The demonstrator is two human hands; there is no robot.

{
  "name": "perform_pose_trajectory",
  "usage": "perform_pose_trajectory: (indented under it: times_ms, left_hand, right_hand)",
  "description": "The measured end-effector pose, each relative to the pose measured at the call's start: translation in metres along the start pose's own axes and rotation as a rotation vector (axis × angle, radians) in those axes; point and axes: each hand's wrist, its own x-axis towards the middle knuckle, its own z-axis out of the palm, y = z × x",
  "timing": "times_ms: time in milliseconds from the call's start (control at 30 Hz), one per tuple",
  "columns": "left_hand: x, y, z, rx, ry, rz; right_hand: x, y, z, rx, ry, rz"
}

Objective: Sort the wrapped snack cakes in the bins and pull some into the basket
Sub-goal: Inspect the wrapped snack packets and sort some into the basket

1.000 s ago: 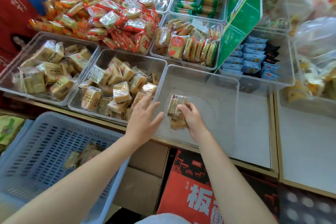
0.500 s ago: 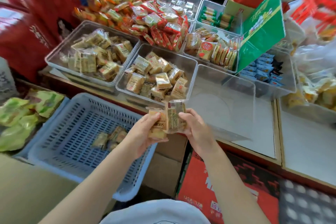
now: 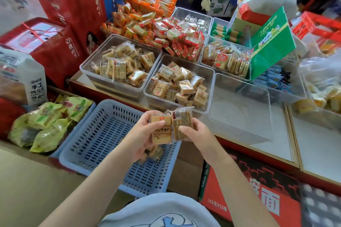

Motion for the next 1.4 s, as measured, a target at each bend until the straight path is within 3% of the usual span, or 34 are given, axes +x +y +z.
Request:
perform_pose_trajectory:
  times_ms: [133, 333, 567, 833, 1000, 1233, 1400]
  left_hand:
    - [-0.005, -0.003, 0.002, 0.007, 0.005, -0.013]
    - [-0.006, -0.007, 0.003, 0.021, 0.038, -0.011]
    - [-0.001, -0.012, -0.005, 0.112, 0.138, 0.041]
    - [-0.005, -0.012, -0.008, 0.121, 0.094, -0.010]
    - [-0.006, -0.008, -0.018, 0.117, 0.146, -0.013]
    - [-0.010, -0.004, -0.019, 0.039, 0.199, -0.059]
    - [-0.012, -0.007, -0.014, 0.037, 0.260, 0.005]
  right_hand:
    - [-0.009, -0.004, 0.013, -0.096, 0.058, -0.018]
    - [-0.012, -0.001, 0.019, -0.042, 0.156, -0.019]
    - [-0.012, 0.005, 0.028, 0.023, 0.087, 0.051]
    - [-0.006, 0.000, 0.041, 0.006, 0.206, 0.076]
    - [-0.004, -0.007, 0.045, -0.020, 0.164, 0.000]
    - [-0.003, -0.012, 0.046, -0.080, 0.131, 0.030]
    - [-0.007, -0.010, 0.049, -0.111, 0.086, 0.018]
